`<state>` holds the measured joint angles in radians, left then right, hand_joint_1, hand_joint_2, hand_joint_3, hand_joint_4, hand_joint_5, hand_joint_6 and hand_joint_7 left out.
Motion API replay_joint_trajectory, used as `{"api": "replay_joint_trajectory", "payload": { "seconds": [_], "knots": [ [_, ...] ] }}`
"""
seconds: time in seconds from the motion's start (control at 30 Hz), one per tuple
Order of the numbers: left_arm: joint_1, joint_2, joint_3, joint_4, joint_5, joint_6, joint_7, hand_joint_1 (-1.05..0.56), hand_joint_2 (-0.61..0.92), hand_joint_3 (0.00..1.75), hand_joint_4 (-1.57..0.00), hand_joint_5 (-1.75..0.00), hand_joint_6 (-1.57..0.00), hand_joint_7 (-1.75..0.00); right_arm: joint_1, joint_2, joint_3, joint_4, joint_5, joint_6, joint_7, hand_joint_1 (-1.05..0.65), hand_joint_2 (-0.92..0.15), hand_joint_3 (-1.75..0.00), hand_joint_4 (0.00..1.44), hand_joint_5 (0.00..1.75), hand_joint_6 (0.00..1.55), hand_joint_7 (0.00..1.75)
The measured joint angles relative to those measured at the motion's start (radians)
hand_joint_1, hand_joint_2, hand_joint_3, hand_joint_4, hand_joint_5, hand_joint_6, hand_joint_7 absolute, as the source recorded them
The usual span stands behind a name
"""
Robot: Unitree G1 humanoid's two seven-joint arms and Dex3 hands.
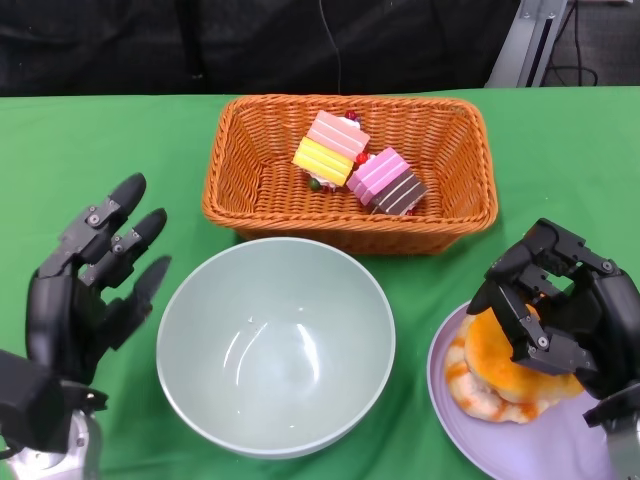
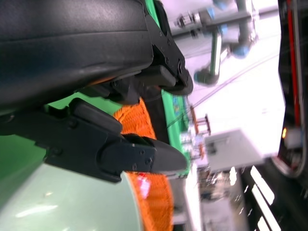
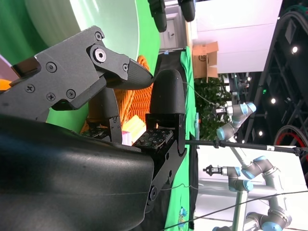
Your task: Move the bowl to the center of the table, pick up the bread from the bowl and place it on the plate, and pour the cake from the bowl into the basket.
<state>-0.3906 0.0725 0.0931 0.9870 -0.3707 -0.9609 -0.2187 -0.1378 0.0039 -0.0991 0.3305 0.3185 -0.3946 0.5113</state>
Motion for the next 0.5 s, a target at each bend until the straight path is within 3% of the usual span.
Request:
{"api": "replay_joint_trajectory", "payload": {
  "seconds": [0.07, 0.13, 0.3, 0.5],
  "knots": [
    [0.0, -0.011, 0.031, -0.001, -0.017, 0.003, -0.046, -0.13, 0.92, 0.22, -0.85, -0.94, -1.17, -0.16, -0.001, -0.005, -0.001, 0.004, -0.004, -0.004, 0.001, -0.2, -0.61, -0.89, 0.74, 1.59, 0.64, 1.3],
    [0.0, -0.006, 0.05, 0.004, 0.0, 0.001, -0.069, -0.15, 0.92, 0.23, -0.83, -1.05, -1.2, -0.18, -0.004, -0.01, -0.003, 0.013, -0.003, -0.008, 0.006, -0.19, -0.61, -0.88, 0.75, 1.59, 0.64, 1.29],
    [0.0, 0.009, 0.103, 0.03, 0.018, 0.001, -0.111, -0.15, 0.92, 0.21, -0.8, -1.17, -1.2, -0.23, -0.014, -0.024, -0.004, 0.029, -0.003, -0.02, 0.016, -0.17, -0.63, -0.87, 0.74, 1.59, 0.64, 1.29],
    [-0.005, 0.013, 0.15, 0.062, 0.018, 0.019, -0.145, -0.14, 0.92, 0.21, -0.8, -1.15, -1.18, -0.25, -0.031, -0.037, -0.022, 0.058, -0.002, -0.044, 0.025, -0.16, -0.64, -0.89, 0.73, 1.58, 0.62, 1.31]
  ]
}}
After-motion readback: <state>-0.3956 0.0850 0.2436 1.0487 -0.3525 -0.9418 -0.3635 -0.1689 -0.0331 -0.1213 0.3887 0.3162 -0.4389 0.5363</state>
